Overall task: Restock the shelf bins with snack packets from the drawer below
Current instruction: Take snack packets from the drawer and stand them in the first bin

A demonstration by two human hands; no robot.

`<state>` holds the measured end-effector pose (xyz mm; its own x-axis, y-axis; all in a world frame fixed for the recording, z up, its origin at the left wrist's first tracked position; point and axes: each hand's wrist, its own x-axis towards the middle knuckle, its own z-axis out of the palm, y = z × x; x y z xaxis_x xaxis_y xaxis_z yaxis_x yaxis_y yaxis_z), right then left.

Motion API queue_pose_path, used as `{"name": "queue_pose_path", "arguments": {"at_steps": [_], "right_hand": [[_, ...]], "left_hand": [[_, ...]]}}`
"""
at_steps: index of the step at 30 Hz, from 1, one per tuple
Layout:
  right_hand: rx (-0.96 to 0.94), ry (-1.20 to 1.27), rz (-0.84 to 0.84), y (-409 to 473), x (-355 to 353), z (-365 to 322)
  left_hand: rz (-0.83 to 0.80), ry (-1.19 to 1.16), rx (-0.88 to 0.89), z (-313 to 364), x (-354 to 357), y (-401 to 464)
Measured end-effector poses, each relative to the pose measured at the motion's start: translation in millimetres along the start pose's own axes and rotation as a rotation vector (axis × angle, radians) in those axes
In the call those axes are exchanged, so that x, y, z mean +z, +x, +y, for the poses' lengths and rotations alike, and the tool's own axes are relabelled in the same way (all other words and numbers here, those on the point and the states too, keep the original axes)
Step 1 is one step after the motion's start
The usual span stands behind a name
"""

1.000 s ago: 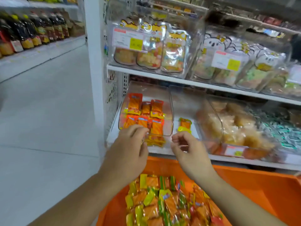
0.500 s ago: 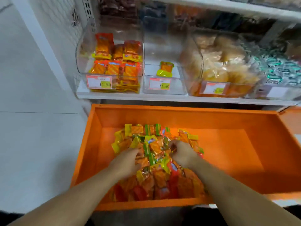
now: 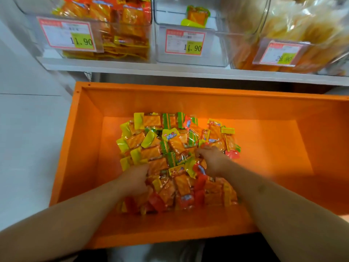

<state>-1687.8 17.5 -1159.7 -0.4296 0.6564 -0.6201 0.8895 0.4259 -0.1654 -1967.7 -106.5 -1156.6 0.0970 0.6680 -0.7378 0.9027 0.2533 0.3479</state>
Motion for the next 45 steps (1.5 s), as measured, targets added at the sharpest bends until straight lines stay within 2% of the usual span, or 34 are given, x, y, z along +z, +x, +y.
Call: {"name": "queue_pose_path", "arguments": {"at_steps": [9, 13, 17, 20, 23, 26, 30, 35, 39, 41, 45], "right_hand": [[0.048, -0.214, 0.054, -5, -12, 1], [0.116, 0.074, 0.083, -6, -33, -2], [0.075, 0.459, 0.088, -20, -83, -26], [-0.010, 0.692, 0.098, -41, -128, -50], [-0.115, 0.837, 0.177, -68, -174, -75], [-0.224, 0.861, 0.242, -110, -214, -97], [-0.315, 0.889, 0.373, -158, -242, -109], [-0.376, 1.002, 0.515, -184, -239, -129], [-0.352, 0.862, 0.639, -171, -229, -148], [-0.354, 0.830, 0.645, -162, -225, -155], [-0.370, 1.035, 0.581, -152, -223, -166]], "left_hand": [[-0.055, -0.146, -0.062, -9, -1, 4], [-0.001, -0.169, -0.048, -9, -15, 0], [0.109, -0.266, -0.018, -2, -56, -21], [0.213, -0.432, -0.011, 10, -96, -47], [0.280, -0.702, 0.001, 30, -140, -85], [0.353, -0.879, 0.046, 51, -177, -132], [0.385, -0.958, 0.139, 56, -201, -184], [0.420, -1.037, 0.205, 58, -192, -221], [0.504, -1.258, 0.206, 72, -189, -224], [0.481, -1.367, 0.255, 79, -193, -224], [0.360, -1.489, 0.360, 83, -200, -220]]}}
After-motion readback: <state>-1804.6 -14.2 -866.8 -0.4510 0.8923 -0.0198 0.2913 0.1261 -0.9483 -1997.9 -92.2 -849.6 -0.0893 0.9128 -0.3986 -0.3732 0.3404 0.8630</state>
